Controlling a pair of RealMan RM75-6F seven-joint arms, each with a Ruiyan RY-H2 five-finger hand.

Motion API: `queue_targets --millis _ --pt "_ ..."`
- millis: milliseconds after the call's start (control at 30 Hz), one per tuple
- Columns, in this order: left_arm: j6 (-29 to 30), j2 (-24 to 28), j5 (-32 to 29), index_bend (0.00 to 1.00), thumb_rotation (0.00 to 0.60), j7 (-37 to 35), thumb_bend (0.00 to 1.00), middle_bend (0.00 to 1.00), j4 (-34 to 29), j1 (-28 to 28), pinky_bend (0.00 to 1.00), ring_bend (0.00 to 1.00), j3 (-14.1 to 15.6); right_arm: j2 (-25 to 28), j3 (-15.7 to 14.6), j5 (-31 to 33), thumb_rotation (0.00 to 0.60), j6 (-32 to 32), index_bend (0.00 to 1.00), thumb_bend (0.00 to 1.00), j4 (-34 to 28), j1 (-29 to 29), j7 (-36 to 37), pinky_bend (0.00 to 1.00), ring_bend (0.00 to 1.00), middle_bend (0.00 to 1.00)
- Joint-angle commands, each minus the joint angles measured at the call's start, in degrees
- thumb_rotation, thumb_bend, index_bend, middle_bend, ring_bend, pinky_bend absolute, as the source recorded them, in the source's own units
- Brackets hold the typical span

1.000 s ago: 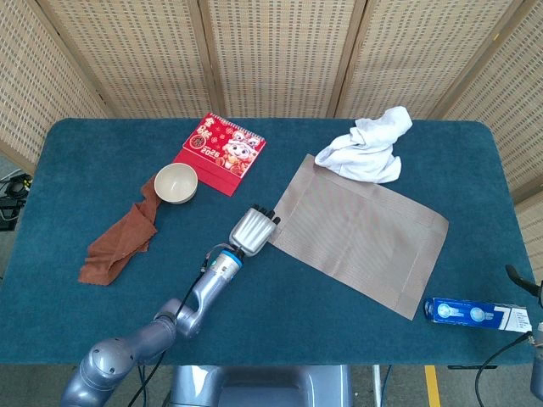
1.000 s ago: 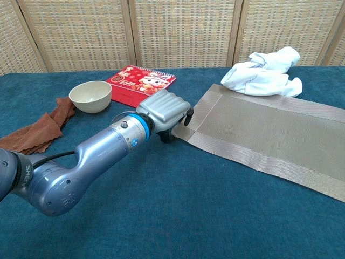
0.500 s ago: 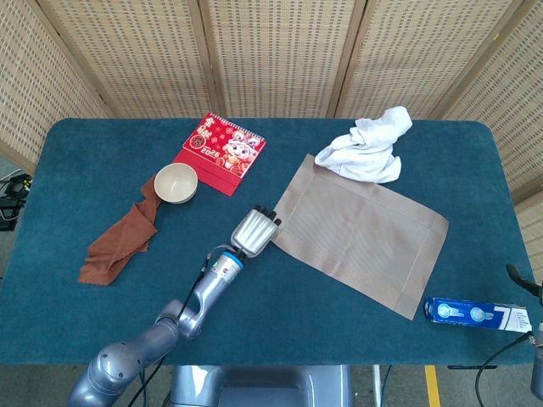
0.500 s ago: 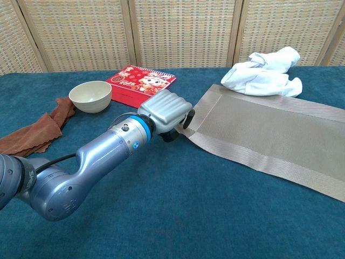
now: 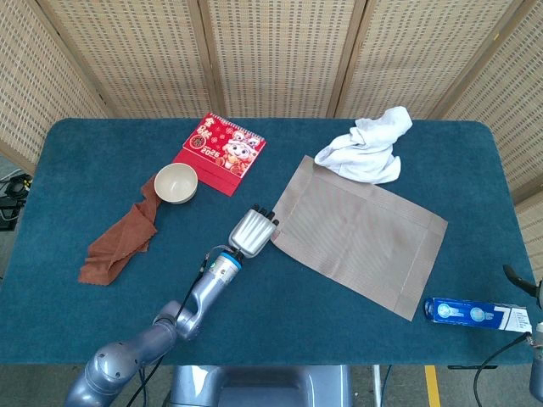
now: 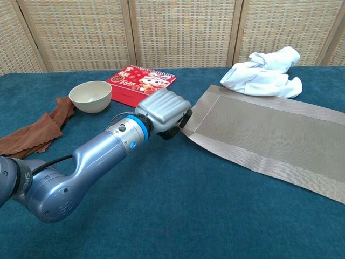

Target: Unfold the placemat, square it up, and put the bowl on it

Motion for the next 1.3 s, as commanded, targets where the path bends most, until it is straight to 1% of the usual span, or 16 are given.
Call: queue_targets --millis 33,267,400,500,700,833,1000,1167,1233,1300 --pt "0.3 0.0 -0.1 0.63 0.6 0.1 0.5 0.41 -0.1 0.1 0.4 0.43 -0.1 0.0 0.0 0.0 0.6 0.1 0.02 0.29 -0.1 0.0 0.0 0.0 0.0 0.0" --pt "1.1 0.4 0.3 0.69 0.6 0.2 0.5 0.43 -0.7 1.0 0.4 0.44 0.4 0.1 -0.1 -0.2 0.6 0.0 0.03 0.29 -0.3 0.0 -0.1 0.0 0.0 0.0" --pt "2.6 1.8 1.3 0.69 0.6 -0.1 0.49 0.43 -2.1 2.2 0.4 0.44 1.6 0.1 -0.1 -0.3 0.6 0.1 0.03 0.29 -0.3 0.0 -0.1 0.0 0.0 0.0" --pt "3.7 3.5 1.9 0.68 0.6 0.5 0.49 0.43 -3.7 3.3 0.4 0.44 2.3 0.1 -0.2 -0.5 0.6 0.4 0.03 0.29 -0.5 -0.1 -0.2 0.0 0.0 0.0" --pt "3.4 7.1 0.2 0.69 0.6 3.5 0.49 0.43 -9.4 5.5 0.4 0.44 1.5 0.2 -0.2 -1.0 0.6 1.1 0.03 0.29 -1.0 -0.2 -0.6 0.0 0.0 0.0" --pt "3.7 10.3 -0.4 0.69 0.6 6.9 0.49 0.43 -15.3 7.5 0.4 0.44 1.9 0.4 -0.2 -1.4 0.6 1.8 0.03 0.29 -1.5 -0.3 -0.8 0.0 0.0 0.0" --pt "4.8 14.8 -0.7 0.69 0.6 11.8 0.49 0.43 -23.2 10.2 0.4 0.44 3.2 0.6 -0.4 -1.9 0.6 2.2 0.03 0.29 -2.0 -0.4 -1.3 0.0 0.0 0.0" --pt "4.3 20.1 -3.6 0.69 0.6 18.5 0.49 0.43 -34.3 13.3 0.4 0.45 3.8 0.7 -0.8 -2.9 0.6 3.1 0.02 0.29 -2.8 -0.5 -2.0 0.0 0.0 0.0" --pt "4.3 23.7 -5.3 0.69 0.6 22.6 0.49 0.43 -42.2 15.3 0.4 0.45 5.0 0.8 -1.2 -3.7 0.6 3.8 0.03 0.29 -3.5 -0.6 -2.4 0.0 0.0 0.0" --pt "4.5 25.9 -6.7 0.69 0.6 25.7 0.49 0.43 -47.0 16.2 0.4 0.45 5.3 0.9 -1.2 -3.9 0.6 4.0 0.03 0.29 -3.9 -0.7 -2.6 0.0 0.0 0.0"
